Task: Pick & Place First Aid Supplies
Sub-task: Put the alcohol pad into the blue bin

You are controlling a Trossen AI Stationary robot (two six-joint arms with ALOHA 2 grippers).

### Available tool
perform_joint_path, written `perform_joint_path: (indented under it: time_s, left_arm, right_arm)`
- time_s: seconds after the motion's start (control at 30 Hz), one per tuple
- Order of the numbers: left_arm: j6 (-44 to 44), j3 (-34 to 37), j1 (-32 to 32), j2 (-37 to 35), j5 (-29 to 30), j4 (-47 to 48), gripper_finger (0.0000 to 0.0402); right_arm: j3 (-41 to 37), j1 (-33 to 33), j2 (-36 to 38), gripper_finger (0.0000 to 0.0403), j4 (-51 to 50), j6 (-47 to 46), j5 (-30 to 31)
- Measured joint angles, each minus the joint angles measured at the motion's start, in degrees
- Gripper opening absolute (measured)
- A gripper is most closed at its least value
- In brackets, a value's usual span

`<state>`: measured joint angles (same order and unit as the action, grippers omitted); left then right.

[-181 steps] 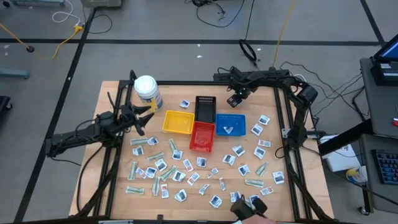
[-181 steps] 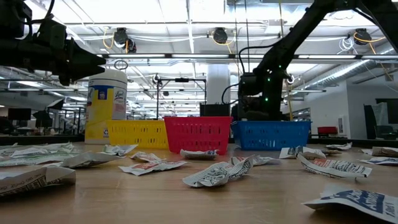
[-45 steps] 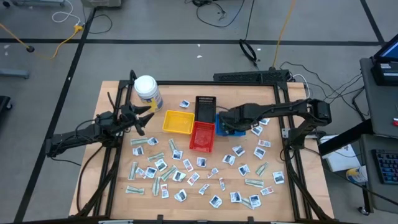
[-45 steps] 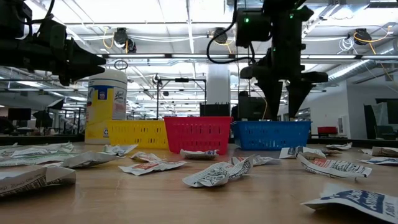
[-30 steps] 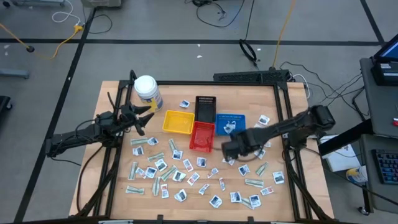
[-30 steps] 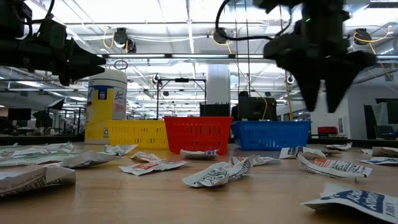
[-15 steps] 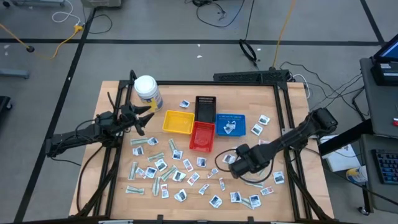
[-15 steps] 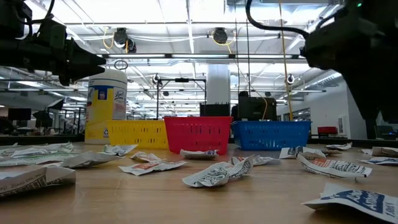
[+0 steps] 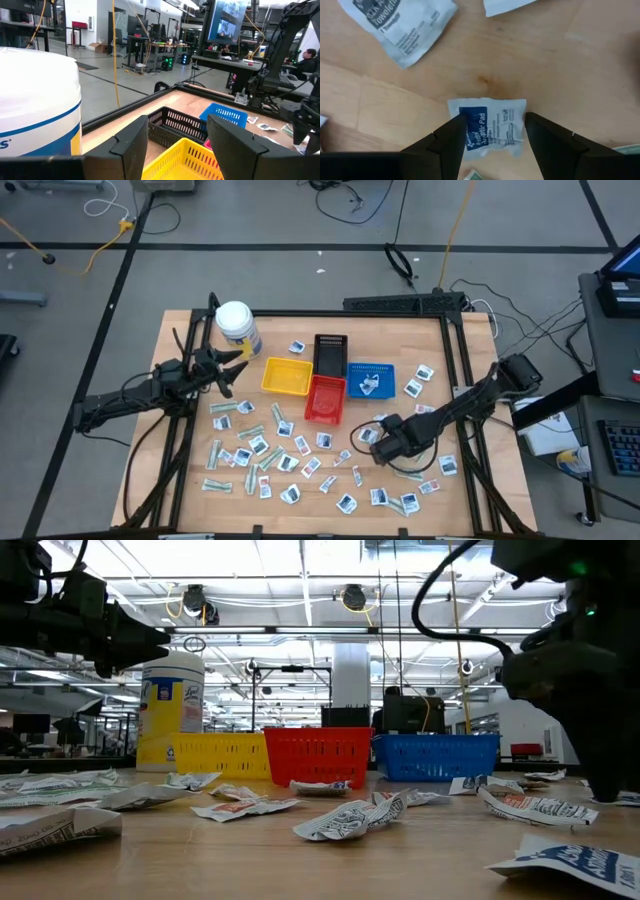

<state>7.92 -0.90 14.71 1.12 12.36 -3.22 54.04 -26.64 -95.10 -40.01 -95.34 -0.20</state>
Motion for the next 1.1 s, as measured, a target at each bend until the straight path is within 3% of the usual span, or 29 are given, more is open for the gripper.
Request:
perform_joint_path:
  time_s: [0.13,0.43,0.63,1.1]
  left_arm:
    - [0.0,0.0,0.0,0.0,0.0,0.0,0.0209]
    - [0.0,0.0,0.0,0.0,0.0,0.0,0.0209]
    - [0.0,0.0,0.0,0.0,0.0,0.0,0.0209]
    - [0.0,0.0,0.0,0.0,0.0,0.0,0.0209]
  right_arm:
    - [-0.1,0.0,-0.2,0.0172,0.4,0.4,0.1]
    - [-0.2,0.2,-0.2,0.0013,0.5,1.9,0.0]
    - [1.9,1.7,1.3,0.0005,-4.2,7.7,-0.9]
    - [14.5,11.4,6.6,0.0003,-22.8,36.2,-4.9]
